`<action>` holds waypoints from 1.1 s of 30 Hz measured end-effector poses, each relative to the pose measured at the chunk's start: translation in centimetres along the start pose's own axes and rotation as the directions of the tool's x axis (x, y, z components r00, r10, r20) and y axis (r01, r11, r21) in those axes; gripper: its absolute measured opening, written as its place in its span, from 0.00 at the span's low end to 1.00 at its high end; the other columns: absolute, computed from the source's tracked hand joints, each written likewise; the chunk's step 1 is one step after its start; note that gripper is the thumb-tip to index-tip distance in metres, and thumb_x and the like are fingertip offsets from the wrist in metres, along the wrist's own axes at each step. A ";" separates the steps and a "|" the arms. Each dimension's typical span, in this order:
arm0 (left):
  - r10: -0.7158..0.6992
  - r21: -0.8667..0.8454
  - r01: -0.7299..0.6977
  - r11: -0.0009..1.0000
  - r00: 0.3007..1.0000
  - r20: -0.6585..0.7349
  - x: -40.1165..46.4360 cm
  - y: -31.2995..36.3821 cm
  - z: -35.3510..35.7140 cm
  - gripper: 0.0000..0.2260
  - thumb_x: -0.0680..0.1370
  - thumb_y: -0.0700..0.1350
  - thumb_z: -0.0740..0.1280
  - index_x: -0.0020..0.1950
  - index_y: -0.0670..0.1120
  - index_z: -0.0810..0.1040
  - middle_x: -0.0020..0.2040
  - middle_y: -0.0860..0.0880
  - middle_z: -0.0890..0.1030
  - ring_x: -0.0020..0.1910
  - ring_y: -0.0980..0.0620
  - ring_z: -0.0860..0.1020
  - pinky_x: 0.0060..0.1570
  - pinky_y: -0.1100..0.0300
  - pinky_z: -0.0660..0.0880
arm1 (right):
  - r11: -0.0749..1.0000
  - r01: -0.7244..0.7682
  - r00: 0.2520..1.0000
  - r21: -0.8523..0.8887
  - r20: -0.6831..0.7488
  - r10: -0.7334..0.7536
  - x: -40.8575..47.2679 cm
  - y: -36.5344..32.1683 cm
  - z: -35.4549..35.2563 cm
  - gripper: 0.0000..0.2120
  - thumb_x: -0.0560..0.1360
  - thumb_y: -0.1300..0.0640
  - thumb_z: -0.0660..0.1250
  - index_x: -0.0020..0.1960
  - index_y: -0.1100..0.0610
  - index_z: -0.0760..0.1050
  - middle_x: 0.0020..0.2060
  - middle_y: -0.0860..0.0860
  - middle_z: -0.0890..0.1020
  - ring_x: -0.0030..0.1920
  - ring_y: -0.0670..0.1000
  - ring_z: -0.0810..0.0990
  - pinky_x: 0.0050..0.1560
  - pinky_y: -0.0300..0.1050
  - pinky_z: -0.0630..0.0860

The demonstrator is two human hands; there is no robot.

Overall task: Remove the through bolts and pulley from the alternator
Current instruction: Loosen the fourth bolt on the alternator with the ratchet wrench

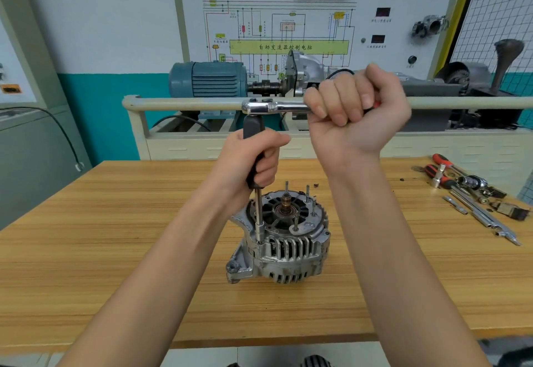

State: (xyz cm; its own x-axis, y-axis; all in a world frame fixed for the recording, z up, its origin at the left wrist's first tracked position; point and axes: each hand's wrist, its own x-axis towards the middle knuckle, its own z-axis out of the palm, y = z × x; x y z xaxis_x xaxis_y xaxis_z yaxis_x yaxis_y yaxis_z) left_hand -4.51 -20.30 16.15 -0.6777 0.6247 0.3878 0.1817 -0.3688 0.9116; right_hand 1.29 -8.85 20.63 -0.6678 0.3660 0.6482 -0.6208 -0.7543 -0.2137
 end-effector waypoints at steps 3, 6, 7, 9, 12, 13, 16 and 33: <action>-0.046 -0.077 0.064 0.995 0.975 0.218 0.1 0.7 -0.9 0.15 0.70 0.42 0.66 0.25 0.48 0.67 0.20 0.53 0.64 0.18 0.55 0.61 0.21 0.64 0.58 | 0.962 -0.204 0.974 0.183 -0.064 0.218 1.8 0.1 -0.9 0.22 0.71 0.60 0.54 0.19 0.55 0.61 0.14 0.47 0.60 0.15 0.47 0.58 0.23 0.37 0.58; -0.072 -0.151 0.128 0.980 0.942 0.328 0.5 0.7 -0.7 0.16 0.71 0.43 0.65 0.23 0.47 0.67 0.18 0.53 0.63 0.16 0.58 0.59 0.18 0.67 0.57 | 0.892 -0.284 0.942 0.350 -0.073 0.329 2.7 0.7 -2.0 0.22 0.71 0.60 0.54 0.19 0.56 0.60 0.13 0.48 0.60 0.14 0.47 0.59 0.22 0.36 0.58; -0.089 -0.161 0.145 0.976 0.945 0.313 0.6 0.6 -0.6 0.18 0.72 0.42 0.64 0.22 0.47 0.65 0.17 0.54 0.61 0.15 0.58 0.58 0.17 0.68 0.56 | 0.887 -0.278 0.941 0.369 -0.080 0.329 2.8 0.7 -2.2 0.22 0.71 0.60 0.55 0.19 0.56 0.60 0.13 0.48 0.60 0.14 0.47 0.59 0.22 0.36 0.58; -0.102 -0.153 0.144 0.978 0.963 0.249 0.7 0.4 -0.3 0.20 0.73 0.43 0.62 0.21 0.48 0.63 0.16 0.54 0.59 0.14 0.59 0.56 0.17 0.69 0.53 | 0.905 -0.230 0.952 0.358 -0.110 0.285 2.6 0.6 -2.1 0.21 0.71 0.60 0.55 0.19 0.55 0.60 0.14 0.47 0.60 0.14 0.47 0.59 0.21 0.36 0.58; -0.072 -0.120 0.090 0.989 0.987 0.145 0.5 0.3 0.0 0.20 0.72 0.43 0.62 0.21 0.50 0.62 0.17 0.54 0.58 0.15 0.58 0.55 0.18 0.70 0.52 | 0.951 -0.130 0.978 0.280 -0.122 0.170 1.5 0.2 -1.2 0.21 0.71 0.60 0.55 0.20 0.55 0.61 0.14 0.47 0.59 0.15 0.46 0.57 0.22 0.37 0.57; -0.063 -0.103 0.073 0.992 0.993 0.100 0.5 0.3 0.2 0.20 0.72 0.43 0.62 0.21 0.50 0.62 0.17 0.54 0.58 0.15 0.58 0.54 0.18 0.69 0.52 | 0.968 -0.086 0.986 0.234 -0.117 0.116 0.9 0.1 -0.8 0.21 0.72 0.60 0.55 0.20 0.55 0.61 0.15 0.47 0.59 0.16 0.46 0.57 0.22 0.37 0.57; -0.022 -0.037 0.019 0.999 0.997 -0.074 0.4 0.0 0.9 0.23 0.76 0.39 0.63 0.23 0.50 0.60 0.19 0.54 0.58 0.16 0.57 0.54 0.19 0.69 0.53 | 0.995 0.101 0.994 0.011 -0.049 -0.100 -1.2 0.5 0.3 0.24 0.76 0.61 0.51 0.21 0.54 0.60 0.16 0.46 0.59 0.19 0.47 0.52 0.24 0.38 0.57; -0.058 -0.121 0.105 0.987 0.939 0.338 0.6 0.6 -0.5 0.17 0.69 0.43 0.67 0.22 0.48 0.66 0.17 0.54 0.62 0.14 0.59 0.58 0.17 0.70 0.55 | 0.883 -0.284 0.935 0.374 -0.098 0.342 2.9 0.9 -2.0 0.22 0.71 0.61 0.55 0.19 0.55 0.59 0.13 0.47 0.60 0.14 0.47 0.59 0.21 0.35 0.59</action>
State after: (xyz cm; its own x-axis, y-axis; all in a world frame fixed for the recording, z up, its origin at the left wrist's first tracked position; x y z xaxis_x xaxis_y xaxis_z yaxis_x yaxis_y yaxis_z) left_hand -5.20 -20.45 16.85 -0.4059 0.8412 0.3572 0.0216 -0.3819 0.9239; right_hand -2.03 -7.36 20.84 -0.8766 0.1373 0.4613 -0.2051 -0.9736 -0.0999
